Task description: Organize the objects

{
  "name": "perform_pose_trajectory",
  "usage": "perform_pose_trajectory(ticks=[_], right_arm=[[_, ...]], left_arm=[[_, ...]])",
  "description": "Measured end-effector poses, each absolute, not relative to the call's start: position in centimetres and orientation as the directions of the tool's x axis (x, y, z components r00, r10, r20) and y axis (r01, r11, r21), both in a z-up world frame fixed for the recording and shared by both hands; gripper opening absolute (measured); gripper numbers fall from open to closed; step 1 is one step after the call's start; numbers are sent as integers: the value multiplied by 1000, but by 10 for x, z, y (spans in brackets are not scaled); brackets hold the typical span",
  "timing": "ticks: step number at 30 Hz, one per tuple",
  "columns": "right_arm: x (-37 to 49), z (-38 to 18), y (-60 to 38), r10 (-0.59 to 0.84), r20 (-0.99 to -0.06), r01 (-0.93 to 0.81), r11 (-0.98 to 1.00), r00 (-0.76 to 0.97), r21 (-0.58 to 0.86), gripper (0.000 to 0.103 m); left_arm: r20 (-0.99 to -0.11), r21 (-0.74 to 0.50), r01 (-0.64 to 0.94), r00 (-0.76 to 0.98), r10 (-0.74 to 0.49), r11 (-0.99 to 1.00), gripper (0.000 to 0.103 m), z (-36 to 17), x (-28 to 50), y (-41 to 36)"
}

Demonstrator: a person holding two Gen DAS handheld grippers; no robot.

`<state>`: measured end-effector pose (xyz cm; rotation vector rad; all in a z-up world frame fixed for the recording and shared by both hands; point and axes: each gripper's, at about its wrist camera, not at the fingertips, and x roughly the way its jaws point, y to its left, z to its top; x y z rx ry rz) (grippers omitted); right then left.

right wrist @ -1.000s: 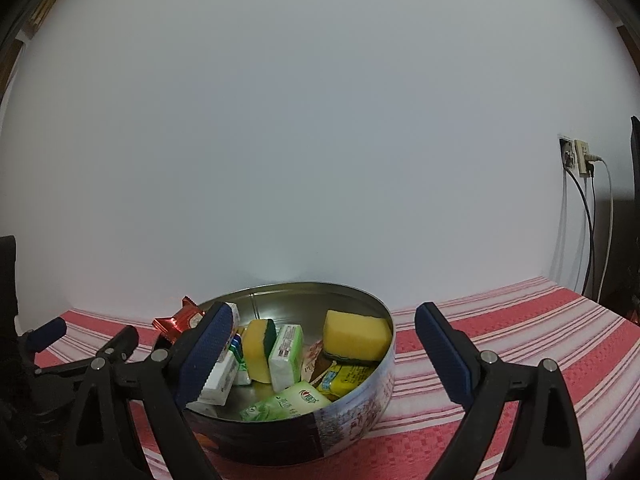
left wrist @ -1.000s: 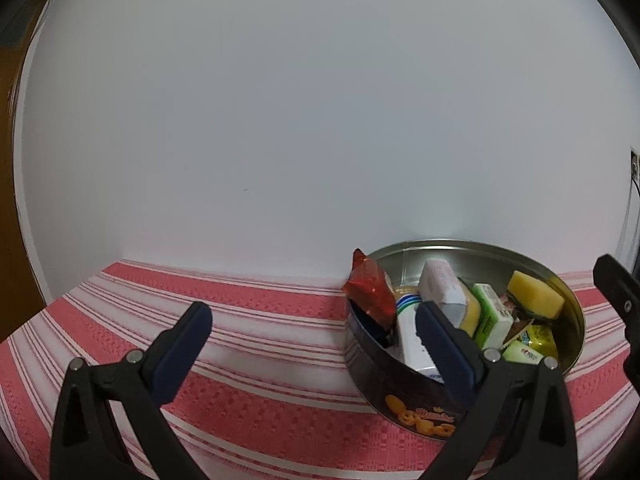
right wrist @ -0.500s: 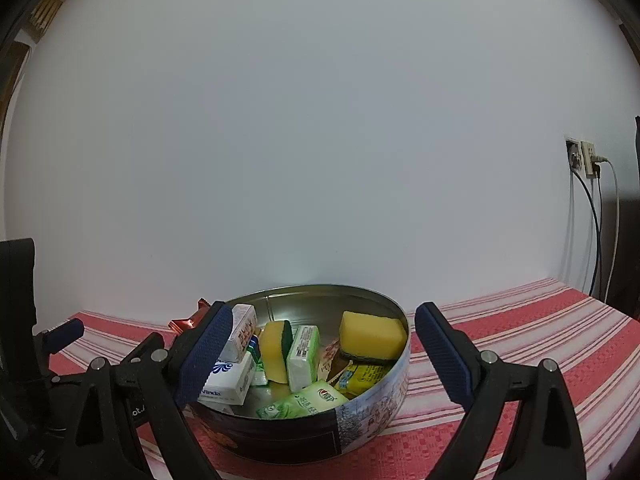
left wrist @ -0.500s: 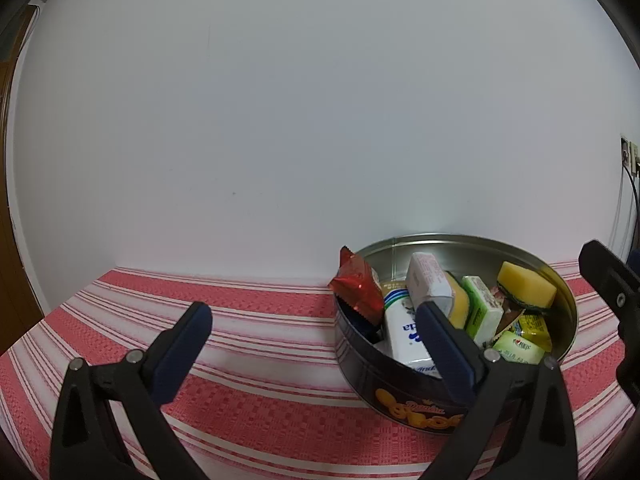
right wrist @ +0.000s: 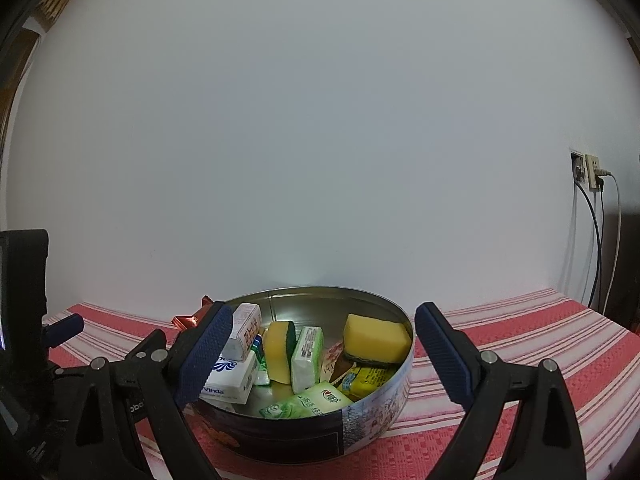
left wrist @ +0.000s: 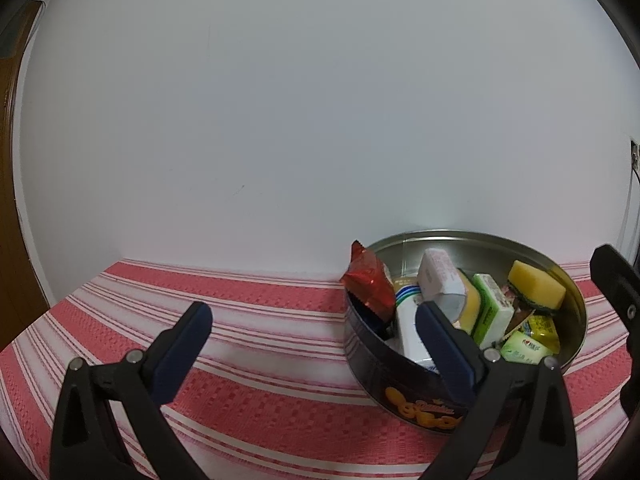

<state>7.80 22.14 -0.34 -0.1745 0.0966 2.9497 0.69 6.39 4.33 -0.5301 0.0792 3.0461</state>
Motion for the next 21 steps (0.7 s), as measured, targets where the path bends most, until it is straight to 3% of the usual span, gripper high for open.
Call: perform_pose_trajectory(ticks=[21], right_arm=[[89,-1,223,179,-128,-187,-981,-976,55,94]], left_arm=[[-349,45,-55,-936,36,-997,103,44,6,62]])
